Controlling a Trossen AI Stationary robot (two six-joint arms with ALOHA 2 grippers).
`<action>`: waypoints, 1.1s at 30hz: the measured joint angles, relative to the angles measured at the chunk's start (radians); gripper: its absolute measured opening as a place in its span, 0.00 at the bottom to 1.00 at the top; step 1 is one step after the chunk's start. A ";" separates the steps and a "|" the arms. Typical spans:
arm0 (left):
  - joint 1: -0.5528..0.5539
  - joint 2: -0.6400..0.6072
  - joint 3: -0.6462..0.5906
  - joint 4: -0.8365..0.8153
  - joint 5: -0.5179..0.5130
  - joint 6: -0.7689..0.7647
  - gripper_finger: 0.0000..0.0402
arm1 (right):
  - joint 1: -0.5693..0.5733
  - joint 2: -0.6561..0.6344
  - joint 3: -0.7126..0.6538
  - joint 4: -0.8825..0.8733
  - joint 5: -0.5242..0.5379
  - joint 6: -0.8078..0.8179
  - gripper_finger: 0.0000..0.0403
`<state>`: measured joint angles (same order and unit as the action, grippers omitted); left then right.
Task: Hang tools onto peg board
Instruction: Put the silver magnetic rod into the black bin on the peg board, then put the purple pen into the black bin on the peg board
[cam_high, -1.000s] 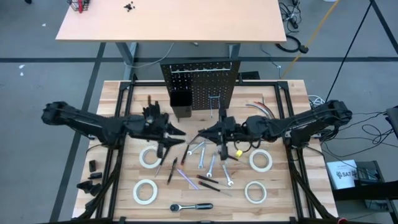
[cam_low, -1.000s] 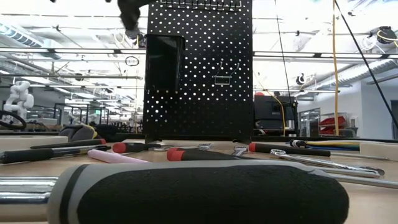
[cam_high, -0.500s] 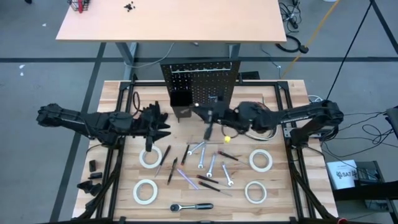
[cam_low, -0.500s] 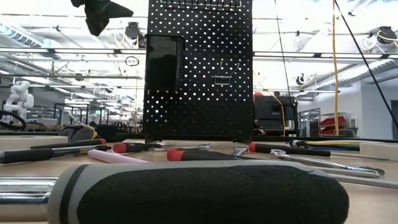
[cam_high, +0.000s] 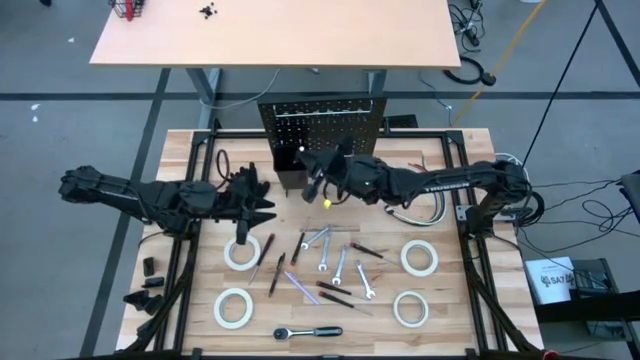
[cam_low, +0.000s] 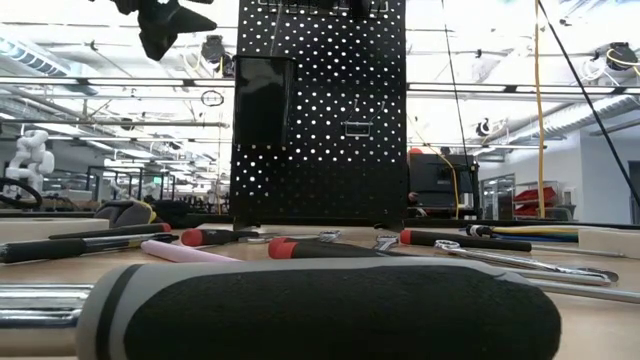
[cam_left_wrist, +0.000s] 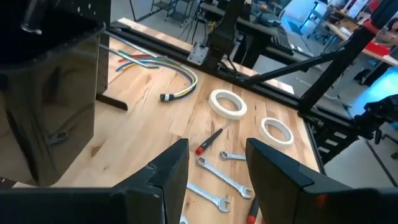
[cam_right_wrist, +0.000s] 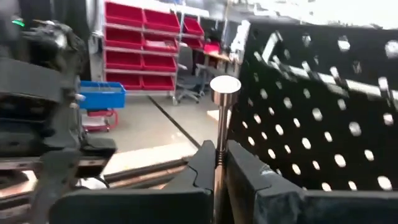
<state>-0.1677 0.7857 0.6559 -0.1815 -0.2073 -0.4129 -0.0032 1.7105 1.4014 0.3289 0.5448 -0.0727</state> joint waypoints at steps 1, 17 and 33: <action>0.000 0.000 0.000 -0.005 0.000 0.000 0.40 | -0.006 0.003 0.000 -0.014 0.000 0.015 0.03; 0.000 0.000 0.000 -0.047 0.000 0.001 0.40 | -0.052 0.017 0.000 -0.183 -0.030 0.244 0.47; -0.005 0.002 -0.001 -0.046 0.053 -0.001 0.40 | 0.001 -0.189 0.000 -0.290 -0.161 0.154 0.68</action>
<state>-0.1723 0.7873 0.6554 -0.2272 -0.1543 -0.4138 -0.0020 1.5216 1.4017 0.0385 0.3838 0.0812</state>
